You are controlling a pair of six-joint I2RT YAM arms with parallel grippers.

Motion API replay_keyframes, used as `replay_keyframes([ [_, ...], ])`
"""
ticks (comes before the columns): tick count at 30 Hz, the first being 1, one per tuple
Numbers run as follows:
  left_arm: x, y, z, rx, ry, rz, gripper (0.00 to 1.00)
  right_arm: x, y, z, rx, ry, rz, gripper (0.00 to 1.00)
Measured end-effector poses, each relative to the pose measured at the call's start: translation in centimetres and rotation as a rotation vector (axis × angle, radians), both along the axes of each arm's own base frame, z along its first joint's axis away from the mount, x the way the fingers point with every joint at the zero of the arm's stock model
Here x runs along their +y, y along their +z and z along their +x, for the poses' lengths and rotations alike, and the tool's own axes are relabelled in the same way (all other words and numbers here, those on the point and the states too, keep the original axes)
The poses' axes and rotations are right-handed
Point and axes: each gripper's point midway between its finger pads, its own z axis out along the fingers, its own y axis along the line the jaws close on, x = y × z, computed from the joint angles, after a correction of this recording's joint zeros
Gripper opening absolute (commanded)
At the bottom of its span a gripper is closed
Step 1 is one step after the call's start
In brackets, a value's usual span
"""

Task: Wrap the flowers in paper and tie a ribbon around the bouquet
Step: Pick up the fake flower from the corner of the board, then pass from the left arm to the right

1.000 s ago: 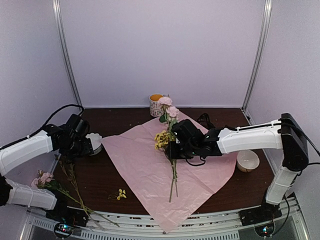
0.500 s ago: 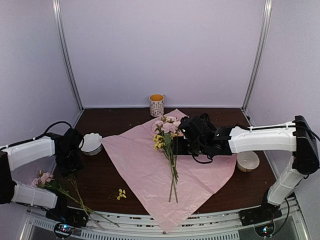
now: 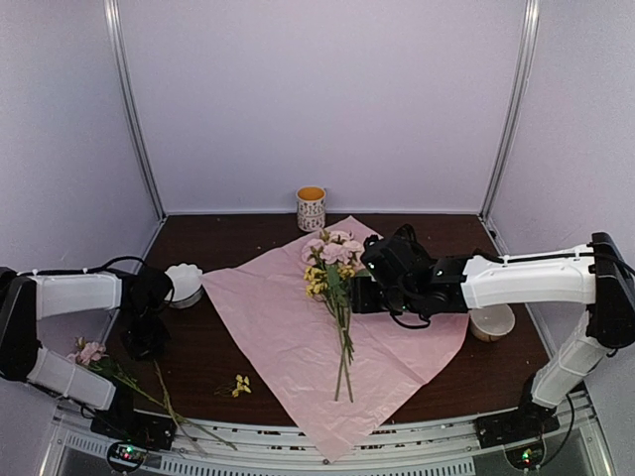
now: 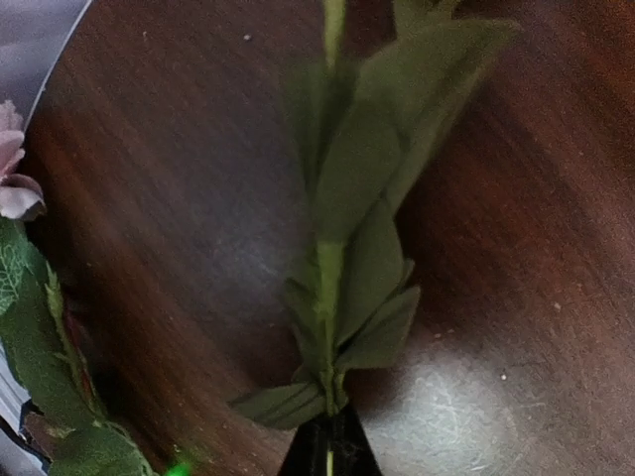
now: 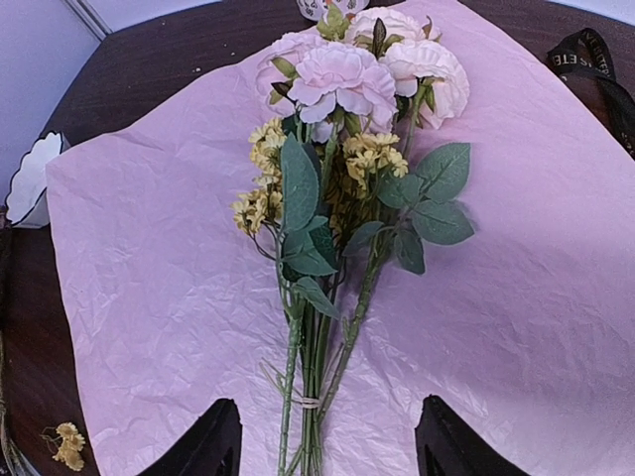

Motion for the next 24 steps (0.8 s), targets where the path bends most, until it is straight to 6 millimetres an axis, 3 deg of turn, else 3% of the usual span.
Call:
replay_keyframes([
  [5,0.2,0.5,-0.2,-0.016,0.015,0.004,0.00,-0.1,0.1,0.0,-0.007,0.004,-0.011,0.61],
  [9,0.7,3.6,0.0,-0.123,0.022,0.009,0.00,-0.2,0.2,0.0,-0.011,0.012,-0.018,0.61],
  [11,1.0,6.9,1.1,-0.225,0.015,0.025,0.00,0.0,0.5,-0.2,-0.017,0.029,-0.018,0.61],
  [14,1.1,14.4,3.8,-0.455,0.002,0.047,0.00,1.0,1.5,-0.6,-0.043,0.089,-0.014,0.62],
  [17,1.1,21.3,4.9,-0.705,-0.017,0.046,0.00,3.6,3.5,-1.7,-0.090,0.216,0.025,0.62],
  [21,-0.3,26.2,5.2,-0.931,-0.111,-0.005,0.00,8.4,7.1,-4.4,-0.133,0.460,0.151,0.62],
  [24,-4.8,29.4,6.7,-1.092,-0.282,-0.117,0.00,11.9,10.6,-6.4,-0.164,0.637,0.257,0.62],
])
